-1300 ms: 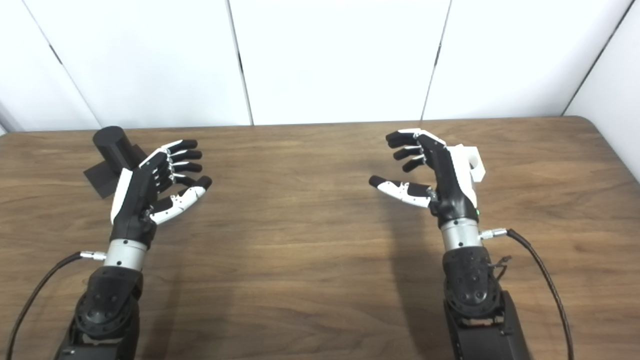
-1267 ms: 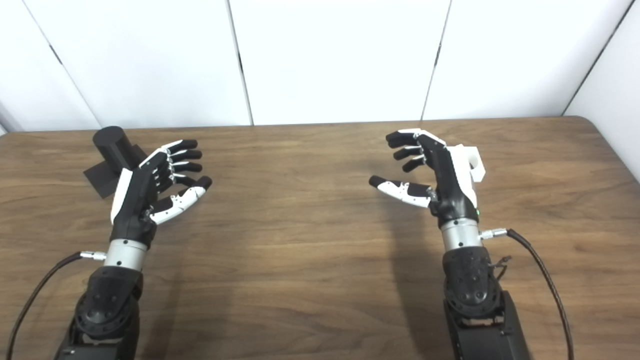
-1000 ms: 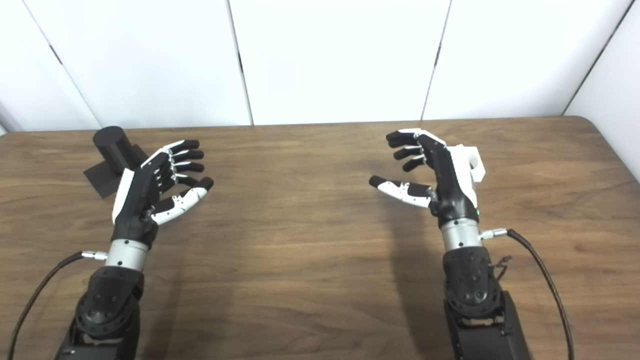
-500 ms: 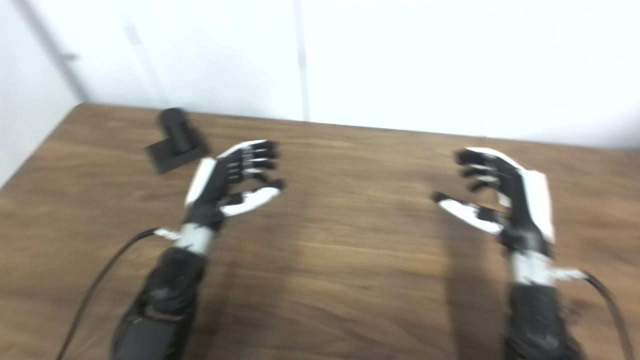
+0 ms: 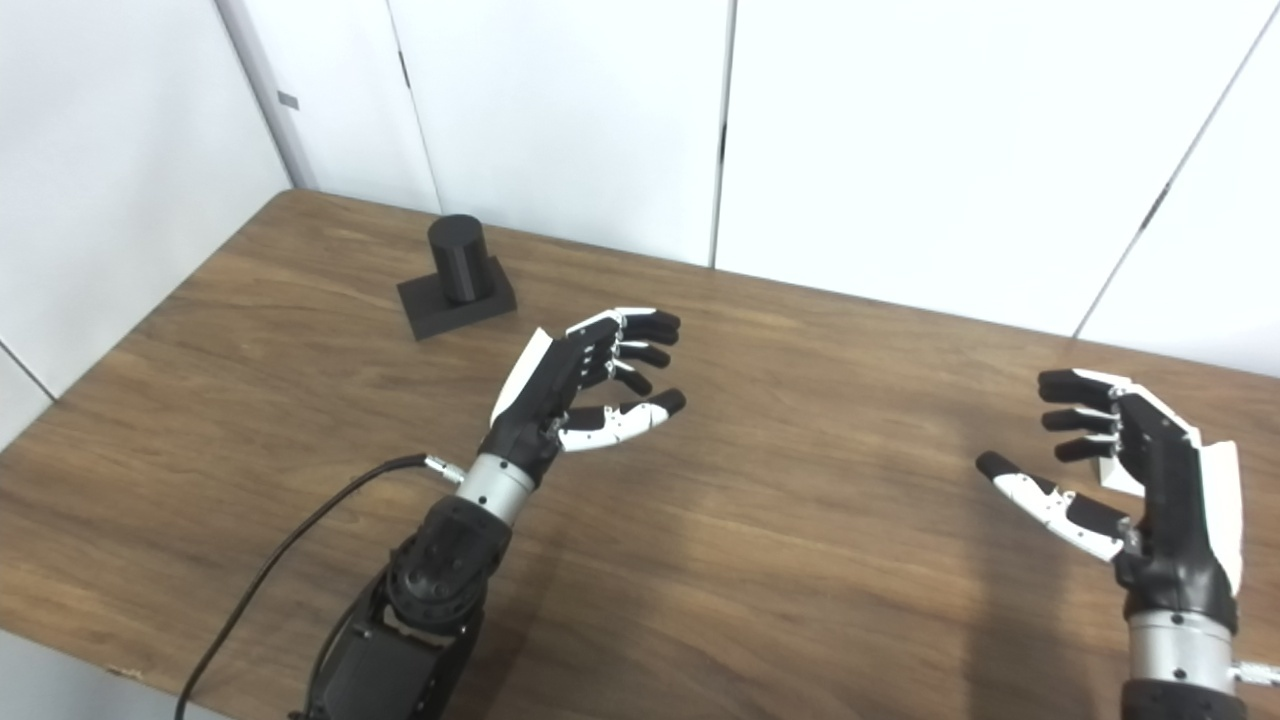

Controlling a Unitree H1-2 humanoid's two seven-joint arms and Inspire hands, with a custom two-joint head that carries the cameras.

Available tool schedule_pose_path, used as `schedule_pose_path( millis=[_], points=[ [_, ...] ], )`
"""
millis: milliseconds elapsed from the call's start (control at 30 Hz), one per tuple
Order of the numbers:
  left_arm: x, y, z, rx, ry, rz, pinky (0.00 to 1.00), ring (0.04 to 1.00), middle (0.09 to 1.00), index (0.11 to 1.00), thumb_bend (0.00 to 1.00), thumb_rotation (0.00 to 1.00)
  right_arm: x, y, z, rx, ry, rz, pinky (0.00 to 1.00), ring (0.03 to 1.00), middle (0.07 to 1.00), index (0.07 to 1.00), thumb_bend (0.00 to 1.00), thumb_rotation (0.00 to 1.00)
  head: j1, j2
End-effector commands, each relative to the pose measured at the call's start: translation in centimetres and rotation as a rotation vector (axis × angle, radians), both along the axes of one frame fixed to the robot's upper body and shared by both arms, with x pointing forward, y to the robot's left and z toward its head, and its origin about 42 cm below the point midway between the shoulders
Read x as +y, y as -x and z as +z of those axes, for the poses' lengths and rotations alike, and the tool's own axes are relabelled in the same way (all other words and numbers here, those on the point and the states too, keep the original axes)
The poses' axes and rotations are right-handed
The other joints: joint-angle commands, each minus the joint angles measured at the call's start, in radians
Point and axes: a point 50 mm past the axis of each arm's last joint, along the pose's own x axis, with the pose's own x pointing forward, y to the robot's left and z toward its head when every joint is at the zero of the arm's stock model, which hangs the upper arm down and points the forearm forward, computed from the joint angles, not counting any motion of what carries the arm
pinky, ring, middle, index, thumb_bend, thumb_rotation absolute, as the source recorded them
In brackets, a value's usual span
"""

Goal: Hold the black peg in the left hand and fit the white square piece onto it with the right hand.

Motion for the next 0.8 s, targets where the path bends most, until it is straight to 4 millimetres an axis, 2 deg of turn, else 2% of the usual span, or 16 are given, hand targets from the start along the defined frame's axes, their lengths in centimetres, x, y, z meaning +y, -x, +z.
schedule_pose_path(
  millis=[0, 233, 367, 533, 767],
  points=[
    [0.0, -0.6, 1.7, -0.074, 0.001, -0.003, 0.57, 0.697, 0.741, 0.713, 0.63, 0.1, 0.3, -0.3, 2.2, -0.075, 0.007, 0.007, 0.49, 0.604, 0.657, 0.64, 0.53, 0.0, 0.002, 0.001],
    [0.4, -0.7, 1.9, -0.08, -0.008, -0.007, 0.59, 0.697, 0.743, 0.708, 0.63, 0.13, 0.3, -0.4, 2.2, -0.073, 0.003, 0.01, 0.48, 0.597, 0.649, 0.629, 0.54, 0.0, 0.007, -0.006],
    [1.0, -0.8, 2.4, -0.098, -0.042, 0.002, 0.58, 0.694, 0.741, 0.703, 0.64, 0.11, 0.4, -0.2, 2.4, -0.069, -0.001, 0.009, 0.48, 0.605, 0.651, 0.631, 0.54, 0.0, 0.007, -0.006],
    [3.8, -1.4, 4.2, -0.134, -0.23, 0.011, 0.59, 0.697, 0.749, 0.732, 0.72, 0.15, 0.3, -0.2, 2.3, -0.063, -0.004, 0.004, 0.49, 0.603, 0.656, 0.634, 0.54, 0.0, 0.008, -0.014],
    [8.1, -2.8, 7.5, -0.101, -0.359, -0.024, 0.63, 0.76, 0.806, 0.757, 0.81, 0.12, 0.1, -0.1, 2.3, -0.058, -0.002, 0.005, 0.5, 0.614, 0.66, 0.635, 0.54, 0.0, 0.012, -0.016]
  ],
)
